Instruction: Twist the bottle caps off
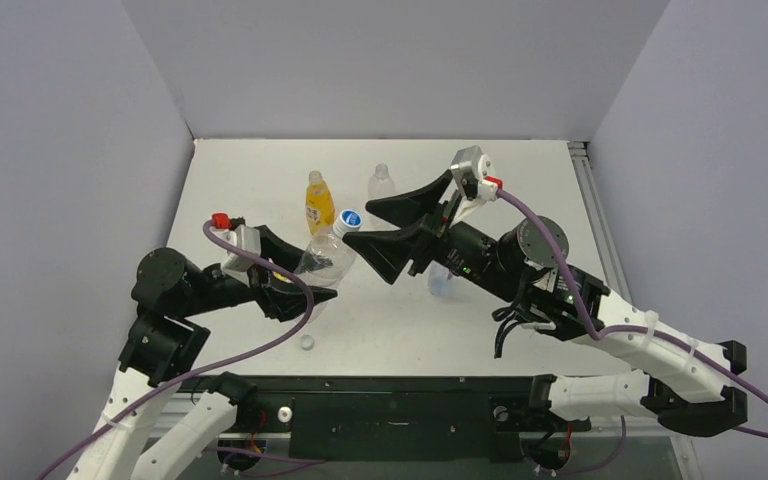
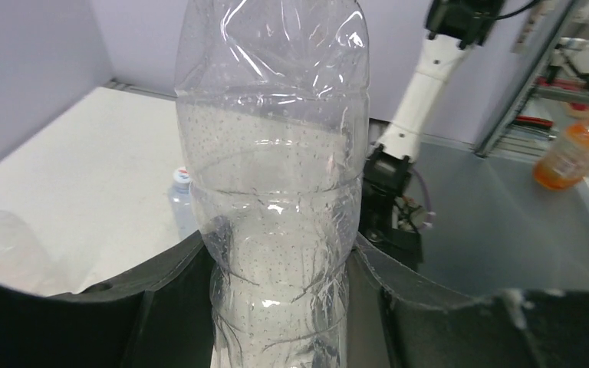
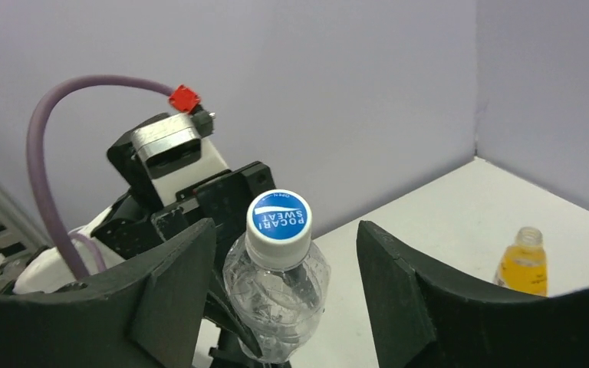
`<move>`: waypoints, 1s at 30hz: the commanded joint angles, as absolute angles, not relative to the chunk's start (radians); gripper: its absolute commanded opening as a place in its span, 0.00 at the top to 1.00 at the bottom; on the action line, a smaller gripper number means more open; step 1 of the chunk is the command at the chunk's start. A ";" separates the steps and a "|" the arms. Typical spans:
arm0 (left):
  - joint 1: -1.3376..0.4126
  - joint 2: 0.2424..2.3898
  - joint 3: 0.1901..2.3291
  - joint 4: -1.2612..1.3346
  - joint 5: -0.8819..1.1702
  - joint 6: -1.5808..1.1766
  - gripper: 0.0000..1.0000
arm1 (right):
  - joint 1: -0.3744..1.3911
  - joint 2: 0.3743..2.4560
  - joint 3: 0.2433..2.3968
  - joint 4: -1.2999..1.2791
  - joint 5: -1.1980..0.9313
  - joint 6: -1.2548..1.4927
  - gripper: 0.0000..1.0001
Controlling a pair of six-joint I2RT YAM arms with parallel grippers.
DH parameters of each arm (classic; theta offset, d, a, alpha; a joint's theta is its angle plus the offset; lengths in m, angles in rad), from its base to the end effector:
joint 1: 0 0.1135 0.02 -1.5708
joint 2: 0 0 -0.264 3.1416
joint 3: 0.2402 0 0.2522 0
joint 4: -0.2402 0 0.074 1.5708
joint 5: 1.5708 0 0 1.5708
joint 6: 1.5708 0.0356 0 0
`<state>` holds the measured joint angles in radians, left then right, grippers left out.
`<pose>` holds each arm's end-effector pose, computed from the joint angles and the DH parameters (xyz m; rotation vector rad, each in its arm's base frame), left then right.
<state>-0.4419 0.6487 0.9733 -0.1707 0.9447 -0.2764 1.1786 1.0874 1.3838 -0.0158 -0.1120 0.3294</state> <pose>0.0929 -0.0759 0.4225 0.9367 1.3108 -1.2295 0.0801 0.2040 0.5065 -0.6794 1.2467 1.3459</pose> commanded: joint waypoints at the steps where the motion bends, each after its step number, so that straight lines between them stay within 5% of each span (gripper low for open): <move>1: -0.437 0.617 0.980 -0.202 0.729 -0.059 0.84 | 1.233 1.105 1.462 -0.051 0.201 0.312 0.33; 8: -0.439 0.578 0.904 -0.152 0.500 0.099 0.85 | 1.328 1.286 1.720 -0.240 0.531 0.299 0.31; 14: -0.439 0.566 0.881 -0.134 0.461 0.128 0.86 | 1.345 1.392 1.807 -0.242 0.571 0.303 0.33; 23: -0.439 0.556 0.869 -0.127 0.452 0.130 0.86 | 1.343 1.440 1.839 -0.241 0.561 0.326 0.45; 30: -0.439 0.558 0.875 -0.126 0.456 0.121 0.86 | 1.335 1.439 1.818 -0.223 0.544 0.348 0.64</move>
<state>-0.4416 0.5629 0.8658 -0.1791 0.4706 0.1173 1.3369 1.4513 1.7962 -0.2554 0.5430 0.3279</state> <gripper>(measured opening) 0.460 0.411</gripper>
